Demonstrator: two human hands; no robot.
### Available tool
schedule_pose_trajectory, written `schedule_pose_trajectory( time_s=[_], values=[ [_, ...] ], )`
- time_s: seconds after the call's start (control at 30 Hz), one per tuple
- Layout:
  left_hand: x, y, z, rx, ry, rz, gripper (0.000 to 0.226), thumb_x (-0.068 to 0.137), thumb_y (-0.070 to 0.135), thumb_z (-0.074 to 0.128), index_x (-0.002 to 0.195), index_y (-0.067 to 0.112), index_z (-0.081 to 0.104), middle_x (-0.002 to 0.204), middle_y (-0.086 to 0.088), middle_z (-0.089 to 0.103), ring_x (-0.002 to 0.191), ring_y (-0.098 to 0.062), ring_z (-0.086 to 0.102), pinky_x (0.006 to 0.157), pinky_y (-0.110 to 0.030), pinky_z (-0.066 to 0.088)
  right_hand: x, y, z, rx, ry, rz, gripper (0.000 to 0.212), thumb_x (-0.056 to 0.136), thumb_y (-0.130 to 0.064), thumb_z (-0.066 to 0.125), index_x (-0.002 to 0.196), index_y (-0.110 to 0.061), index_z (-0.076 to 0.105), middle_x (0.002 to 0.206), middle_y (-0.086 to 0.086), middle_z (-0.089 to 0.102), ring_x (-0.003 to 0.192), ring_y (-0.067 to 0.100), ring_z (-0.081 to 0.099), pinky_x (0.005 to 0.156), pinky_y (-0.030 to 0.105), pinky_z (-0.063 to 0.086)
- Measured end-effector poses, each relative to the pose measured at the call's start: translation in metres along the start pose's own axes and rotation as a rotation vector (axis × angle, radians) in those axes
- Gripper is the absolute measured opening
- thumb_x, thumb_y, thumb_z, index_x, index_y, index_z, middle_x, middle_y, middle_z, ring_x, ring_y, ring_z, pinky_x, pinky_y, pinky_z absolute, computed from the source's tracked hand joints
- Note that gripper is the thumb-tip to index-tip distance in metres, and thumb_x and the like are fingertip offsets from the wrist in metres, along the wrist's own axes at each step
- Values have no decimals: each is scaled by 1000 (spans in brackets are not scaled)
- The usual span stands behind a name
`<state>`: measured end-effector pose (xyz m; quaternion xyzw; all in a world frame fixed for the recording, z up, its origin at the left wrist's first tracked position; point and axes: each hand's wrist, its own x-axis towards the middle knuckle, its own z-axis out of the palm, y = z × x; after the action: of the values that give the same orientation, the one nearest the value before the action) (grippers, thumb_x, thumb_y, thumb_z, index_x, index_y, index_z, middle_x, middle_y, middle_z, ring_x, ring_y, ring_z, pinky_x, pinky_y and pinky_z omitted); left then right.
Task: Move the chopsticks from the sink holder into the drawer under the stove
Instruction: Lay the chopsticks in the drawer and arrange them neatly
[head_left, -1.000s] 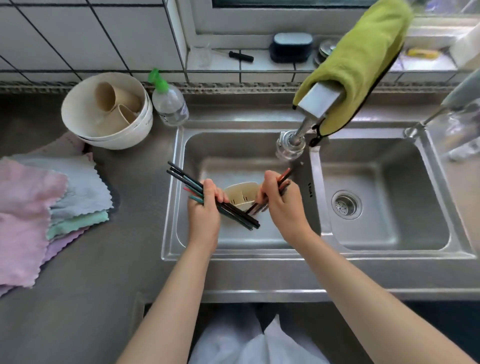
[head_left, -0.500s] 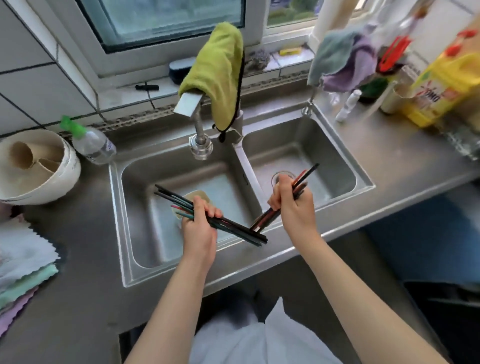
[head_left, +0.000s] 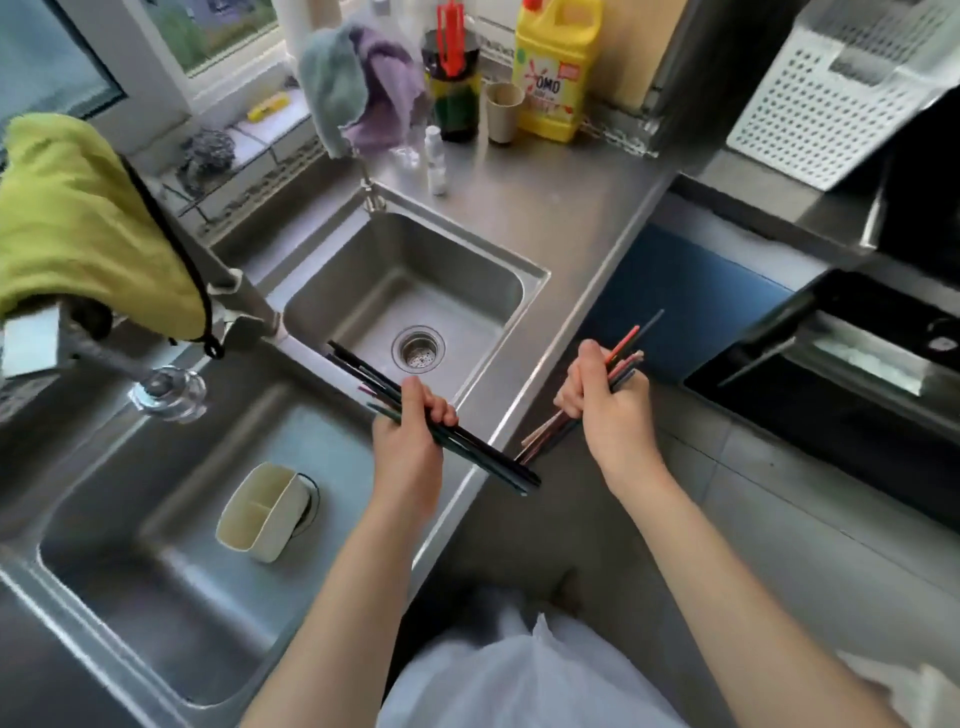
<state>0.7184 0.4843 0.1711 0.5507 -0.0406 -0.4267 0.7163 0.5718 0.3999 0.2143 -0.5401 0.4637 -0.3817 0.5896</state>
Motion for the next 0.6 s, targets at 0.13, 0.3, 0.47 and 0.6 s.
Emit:
schedule_pose_trajectory(
  time_s=[0.13, 0.3, 0.47, 0.6],
  values=[
    [2, -26, 52, 91, -149, -66, 37, 104, 31, 44, 70, 19, 40, 56, 8, 41, 54, -11, 44, 67, -29, 36, 1, 1, -50, 37, 175, -5, 45, 97, -29, 43, 59, -21, 22, 57, 5, 16, 55, 28, 17, 53, 43, 18],
    [-3, -67, 104, 139, -299, -137, 36, 105, 30, 43, 71, 18, 40, 59, 5, 38, 57, -13, 42, 67, -30, 37, -3, 8, -107, 98, 340, 8, 44, 100, -17, 41, 61, -18, 23, 55, 2, 17, 50, 21, 16, 51, 37, 18],
    [-21, -124, 173, 225, -431, -218, 35, 103, 32, 47, 70, 19, 45, 59, 7, 40, 56, -12, 44, 67, -31, 38, -9, 19, -191, 138, 497, 33, 43, 101, -17, 41, 62, -15, 22, 54, -3, 22, 53, 24, 16, 53, 41, 16],
    [-45, -168, 235, 339, -522, -205, 32, 92, 42, 54, 65, 26, 47, 58, 10, 43, 55, -9, 45, 68, -33, 38, -8, 29, -265, 132, 570, 43, 44, 101, -18, 42, 64, -14, 18, 55, -1, 19, 53, 23, 15, 52, 40, 15]
  ],
)
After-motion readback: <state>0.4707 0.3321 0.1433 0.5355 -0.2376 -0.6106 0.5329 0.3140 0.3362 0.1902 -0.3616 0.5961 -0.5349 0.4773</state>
